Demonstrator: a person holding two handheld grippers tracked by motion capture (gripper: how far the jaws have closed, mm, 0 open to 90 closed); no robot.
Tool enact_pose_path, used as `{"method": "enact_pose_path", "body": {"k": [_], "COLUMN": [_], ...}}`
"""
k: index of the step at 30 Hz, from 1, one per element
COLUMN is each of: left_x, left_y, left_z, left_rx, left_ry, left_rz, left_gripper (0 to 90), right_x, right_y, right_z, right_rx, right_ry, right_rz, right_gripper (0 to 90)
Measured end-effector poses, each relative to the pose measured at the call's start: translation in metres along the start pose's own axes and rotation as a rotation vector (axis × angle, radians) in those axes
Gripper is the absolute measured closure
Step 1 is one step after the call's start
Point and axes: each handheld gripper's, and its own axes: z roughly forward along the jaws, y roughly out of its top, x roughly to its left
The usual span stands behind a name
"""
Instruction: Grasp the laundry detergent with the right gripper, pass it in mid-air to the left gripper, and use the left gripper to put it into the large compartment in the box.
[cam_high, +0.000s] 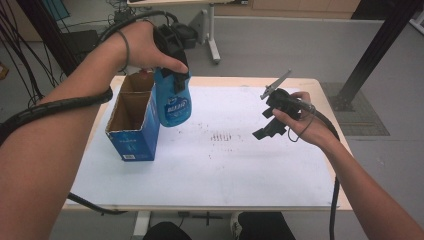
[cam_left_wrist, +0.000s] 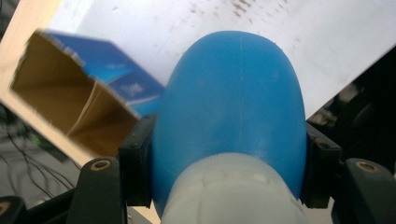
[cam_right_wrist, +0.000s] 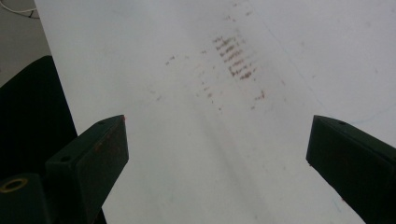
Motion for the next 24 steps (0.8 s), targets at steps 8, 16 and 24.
{"method": "enact_pose_path", "body": {"k": [8, 16, 24], "left_x": [0.037, 0.073, 0.096], "left_y": [-0.016, -0.038, -0.056], "left_z": [-0.031, -0.057, -0.076], "left_rx": [-0.034, -0.08, -0.096], "left_ry": [0.013, 0.044, 0.062], "left_rz": [-0.289, -0.575, -0.771], "left_gripper": [36.7, 36.7, 36.8], "right_x": [-0.008, -0.014, -0.015], "right_y": [-0.017, -0.023, -0.024], "right_z": [-0.016, -0.034, -0.044], "right_rx": [0.091, 0.106, 0.116], "right_ry": [-0.036, -0.047, -0.06], "right_rz": [0.029, 0.045, 0.039], "right_gripper": [5.6, 5.7, 5.8]}}
